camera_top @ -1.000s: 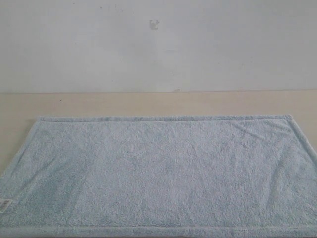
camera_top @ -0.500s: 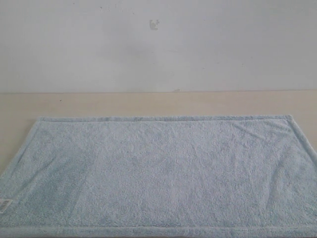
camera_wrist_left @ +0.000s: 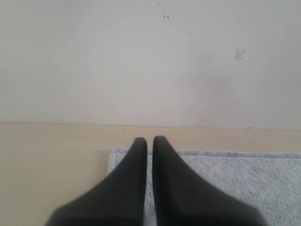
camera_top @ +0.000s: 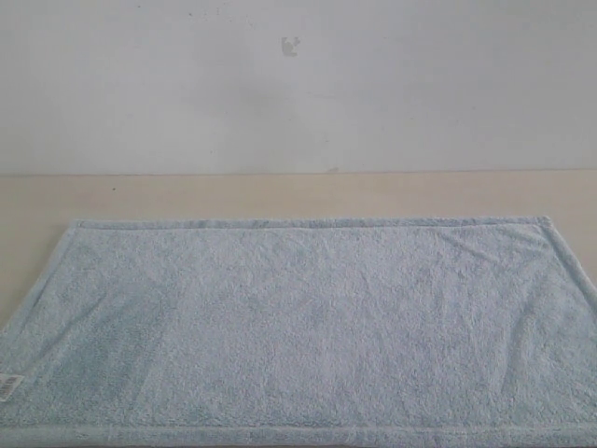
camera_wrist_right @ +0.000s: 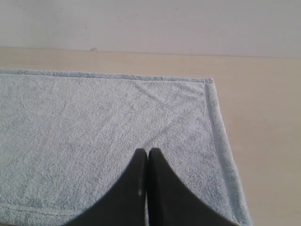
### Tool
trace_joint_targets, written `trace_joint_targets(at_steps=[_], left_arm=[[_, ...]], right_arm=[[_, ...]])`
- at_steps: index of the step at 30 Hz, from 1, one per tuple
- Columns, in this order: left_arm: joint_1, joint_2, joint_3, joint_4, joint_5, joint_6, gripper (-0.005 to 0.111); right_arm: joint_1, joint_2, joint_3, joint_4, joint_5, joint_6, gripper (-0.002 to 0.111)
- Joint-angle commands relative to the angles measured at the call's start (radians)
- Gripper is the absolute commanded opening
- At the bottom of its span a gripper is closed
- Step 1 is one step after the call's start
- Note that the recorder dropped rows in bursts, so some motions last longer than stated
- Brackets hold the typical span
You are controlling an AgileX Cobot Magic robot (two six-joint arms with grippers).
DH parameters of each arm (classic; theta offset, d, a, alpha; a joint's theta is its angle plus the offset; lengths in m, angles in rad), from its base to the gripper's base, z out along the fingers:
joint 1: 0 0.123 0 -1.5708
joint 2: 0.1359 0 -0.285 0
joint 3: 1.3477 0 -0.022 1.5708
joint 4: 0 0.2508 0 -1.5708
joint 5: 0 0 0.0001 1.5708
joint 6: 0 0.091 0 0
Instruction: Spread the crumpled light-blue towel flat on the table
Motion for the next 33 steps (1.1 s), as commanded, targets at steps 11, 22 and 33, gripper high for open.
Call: trace_joint_targets(at_steps=[11,22,33], left_arm=[[0.062,-0.004,0.003,-0.003,-0.007,0.005,0.004],[0.062,-0.004,0.003,-0.003,-0.007,0.005,0.004],[0.062,-0.004,0.003,-0.003,-0.007,0.005,0.004]], right_arm=[[0.001,-0.005,-0.001,0.0,-0.008,-0.003,0.0],[0.001,-0.005,-0.001,0.0,-0.008,-0.003,0.0],[0.001,-0.005,-0.001,0.0,-0.008,-0.003,0.0]])
